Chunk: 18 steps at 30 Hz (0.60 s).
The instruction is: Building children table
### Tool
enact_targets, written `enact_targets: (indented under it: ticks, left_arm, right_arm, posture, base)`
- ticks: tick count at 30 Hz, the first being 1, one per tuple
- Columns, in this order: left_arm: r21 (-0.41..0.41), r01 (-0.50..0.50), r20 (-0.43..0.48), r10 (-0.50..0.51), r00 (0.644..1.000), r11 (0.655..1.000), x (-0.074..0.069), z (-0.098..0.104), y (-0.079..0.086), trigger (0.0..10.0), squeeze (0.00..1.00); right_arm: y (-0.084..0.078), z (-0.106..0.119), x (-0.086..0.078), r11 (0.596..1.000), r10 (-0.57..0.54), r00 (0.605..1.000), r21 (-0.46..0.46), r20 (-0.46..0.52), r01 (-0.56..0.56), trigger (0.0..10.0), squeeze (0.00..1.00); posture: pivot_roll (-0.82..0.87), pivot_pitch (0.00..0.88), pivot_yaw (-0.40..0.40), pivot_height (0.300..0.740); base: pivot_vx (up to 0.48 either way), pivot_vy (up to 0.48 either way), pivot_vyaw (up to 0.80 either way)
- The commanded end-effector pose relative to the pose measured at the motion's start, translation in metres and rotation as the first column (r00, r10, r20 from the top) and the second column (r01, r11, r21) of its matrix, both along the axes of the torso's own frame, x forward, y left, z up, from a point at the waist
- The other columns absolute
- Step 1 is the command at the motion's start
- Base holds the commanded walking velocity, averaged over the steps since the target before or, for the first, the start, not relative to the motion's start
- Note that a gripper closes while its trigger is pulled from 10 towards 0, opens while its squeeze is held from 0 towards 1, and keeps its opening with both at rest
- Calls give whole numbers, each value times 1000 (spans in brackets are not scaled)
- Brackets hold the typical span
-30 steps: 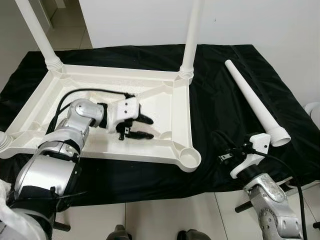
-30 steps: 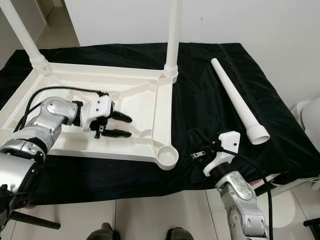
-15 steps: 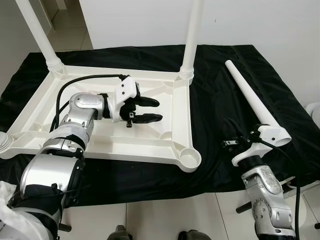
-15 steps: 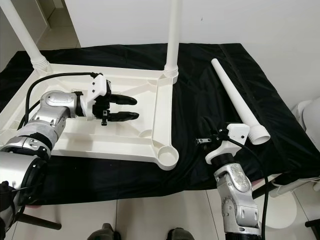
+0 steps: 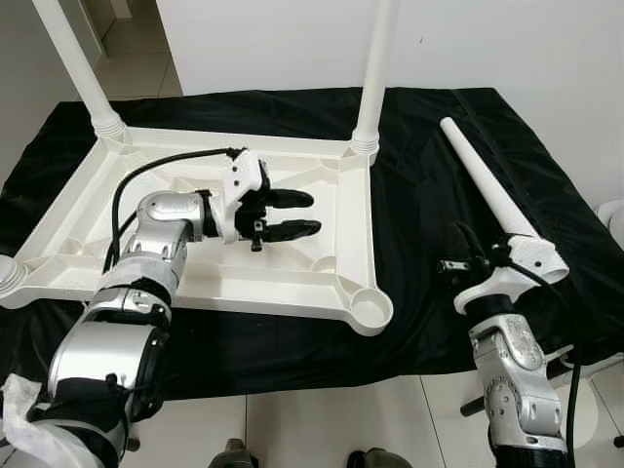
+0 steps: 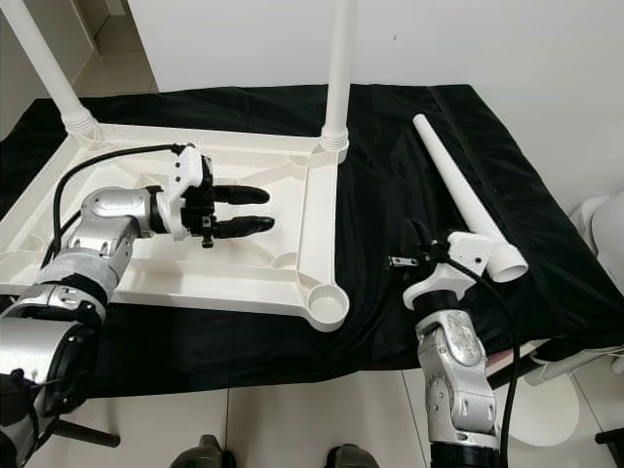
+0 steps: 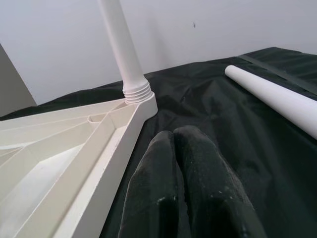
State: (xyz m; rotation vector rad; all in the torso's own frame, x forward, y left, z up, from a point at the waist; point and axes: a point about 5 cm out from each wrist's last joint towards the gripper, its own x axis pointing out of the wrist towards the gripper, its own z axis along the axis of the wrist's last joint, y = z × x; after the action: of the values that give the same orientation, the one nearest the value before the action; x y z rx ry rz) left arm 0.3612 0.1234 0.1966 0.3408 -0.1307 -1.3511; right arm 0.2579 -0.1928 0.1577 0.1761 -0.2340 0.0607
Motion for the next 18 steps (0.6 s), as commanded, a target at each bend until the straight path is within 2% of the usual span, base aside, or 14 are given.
enact_targets:
  ticks: [1,10,18]
  left_arm:
    - [-148,-435,26,443,896,888,19,4,10,10000,0]
    - [-150,-425,25,433,901,893,19,5,7,10000,0]
    - [-143,-430,3,435,900,891,16,-1,2,10000,0]
  right_arm:
    - [1,-3,2,1000,-6,1000,1,-7,6,10000,0]
    - [-1,-1,2,1000,-14,1000,-7,-1,14,10000,0]
    - [-1,-1,1,1000,-25,1000,-7,0,25,10000,0]
  posture:
    - [-3,9,32,740]
    - [-4,9,32,740]
    - [-10,10,35,740]
  base:
    - [0,0,0]
    - [0,0,0]
    - [0,0,0]
